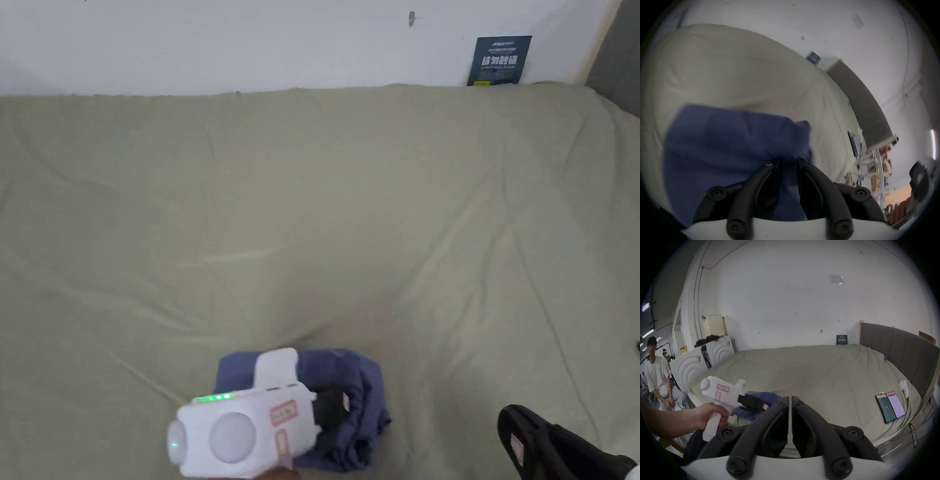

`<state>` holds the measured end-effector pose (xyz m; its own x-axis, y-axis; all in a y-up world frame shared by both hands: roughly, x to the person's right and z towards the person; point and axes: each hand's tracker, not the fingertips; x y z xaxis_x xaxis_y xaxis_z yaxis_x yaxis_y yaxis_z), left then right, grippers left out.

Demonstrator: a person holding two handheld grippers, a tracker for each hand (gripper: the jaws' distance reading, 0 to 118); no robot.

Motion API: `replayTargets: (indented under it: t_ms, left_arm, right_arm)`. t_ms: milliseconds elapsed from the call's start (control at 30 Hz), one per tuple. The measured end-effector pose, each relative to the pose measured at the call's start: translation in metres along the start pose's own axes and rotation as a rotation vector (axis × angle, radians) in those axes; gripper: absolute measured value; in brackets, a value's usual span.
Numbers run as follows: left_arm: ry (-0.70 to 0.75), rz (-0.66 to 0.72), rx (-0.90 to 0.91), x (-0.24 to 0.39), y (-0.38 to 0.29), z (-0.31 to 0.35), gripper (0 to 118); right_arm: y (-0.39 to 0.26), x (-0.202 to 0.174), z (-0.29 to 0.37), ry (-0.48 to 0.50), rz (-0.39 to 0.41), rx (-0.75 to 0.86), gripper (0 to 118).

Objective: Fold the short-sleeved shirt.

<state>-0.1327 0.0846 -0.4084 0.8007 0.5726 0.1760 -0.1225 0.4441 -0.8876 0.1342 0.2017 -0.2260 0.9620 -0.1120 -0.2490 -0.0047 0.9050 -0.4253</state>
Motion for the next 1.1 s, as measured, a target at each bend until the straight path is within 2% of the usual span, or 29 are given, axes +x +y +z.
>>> replayTargets:
  t_ms: [33, 100, 167, 300, 400, 467, 500, 533, 567, 600, 633, 667, 733, 800, 867, 933, 1000, 1033, 1067, 1100]
  left_arm:
    - [-0.001, -0.034, -0.03, 0.008, -0.005, -0.01, 22]
    - [0.012, -0.005, -0.005, 0.005, -0.007, -0.022, 22]
    - [0.011, 0.069, -0.001, -0.01, 0.001, -0.019, 22]
    - [0.04, -0.091, 0.069, 0.004, 0.002, 0.037, 22]
    - [0.041, -0.07, 0.093, -0.023, 0.004, 0.074, 22]
    - [0.058, -0.059, 0.111, -0.044, 0.005, 0.094, 22]
    - [0.069, -0.051, 0.116, -0.055, 0.006, 0.101, 23]
    - [0.077, -0.028, 0.123, -0.06, 0.007, 0.112, 27]
    - [0.077, 0.02, 0.125, -0.075, 0.008, 0.118, 46]
    - [0.07, 0.06, 0.102, -0.089, 0.01, 0.121, 90]
    - [0.053, 0.083, 0.094, -0.103, 0.009, 0.125, 111]
    - [0.003, 0.099, 0.11, -0.121, 0.009, 0.126, 116]
    - [-0.036, 0.18, 0.07, -0.147, 0.014, 0.116, 116]
    - [-0.095, 0.256, 0.021, -0.172, 0.018, 0.097, 116]
    - [-0.232, 0.348, -0.042, -0.193, 0.018, 0.068, 116]
    - [-0.361, 0.357, 0.053, -0.194, 0.019, 0.063, 117]
    - [-0.437, 0.414, 0.039, -0.191, 0.023, 0.047, 117]
    - [-0.456, 0.424, 0.039, -0.186, 0.024, 0.039, 111]
    - [-0.472, 0.41, 0.035, -0.194, 0.025, 0.028, 93]
    - [-0.436, 0.403, 0.014, -0.188, 0.026, 0.023, 43]
  right_arm:
    - [0.0, -0.001, -0.005, -0.01, 0.016, -0.026, 5]
    - [0.001, -0.004, -0.017, -0.004, 0.032, -0.07, 5]
    - [0.002, -0.006, -0.033, 0.034, 0.001, -0.104, 5]
    - [0.001, -0.014, -0.098, 0.202, -0.094, -0.253, 5]
    - [-0.017, -0.023, -0.168, 0.349, -0.223, -0.364, 5]
    - [-0.036, -0.022, -0.211, 0.455, -0.36, -0.467, 5]
    - [-0.046, -0.021, -0.223, 0.455, -0.398, -0.503, 5]
    - [-0.055, -0.02, -0.233, 0.413, -0.393, -0.527, 5]
    - [-0.061, -0.019, -0.239, 0.357, -0.356, -0.557, 5]
    - [-0.065, -0.017, -0.241, 0.315, -0.334, -0.575, 5]
    - [-0.067, -0.012, -0.24, 0.312, -0.348, -0.555, 5]
    - [-0.065, -0.006, -0.236, 0.331, -0.405, -0.516, 5]
    - [-0.058, -0.006, -0.227, 0.272, -0.387, -0.513, 5]
    - [-0.06, 0.0, -0.228, 0.288, -0.392, -0.514, 5]
    - [-0.058, -0.001, -0.227, 0.304, -0.413, -0.513, 5]
    - [-0.058, -0.003, -0.225, 0.308, -0.394, -0.51, 5]
    - [-0.056, -0.006, -0.225, 0.309, -0.377, -0.502, 5]
    - [-0.056, -0.006, -0.225, 0.31, -0.375, -0.5, 5]
    - [-0.056, -0.006, -0.225, 0.311, -0.375, -0.497, 5]
    - [-0.059, -0.006, -0.225, 0.314, -0.375, -0.494, 5]
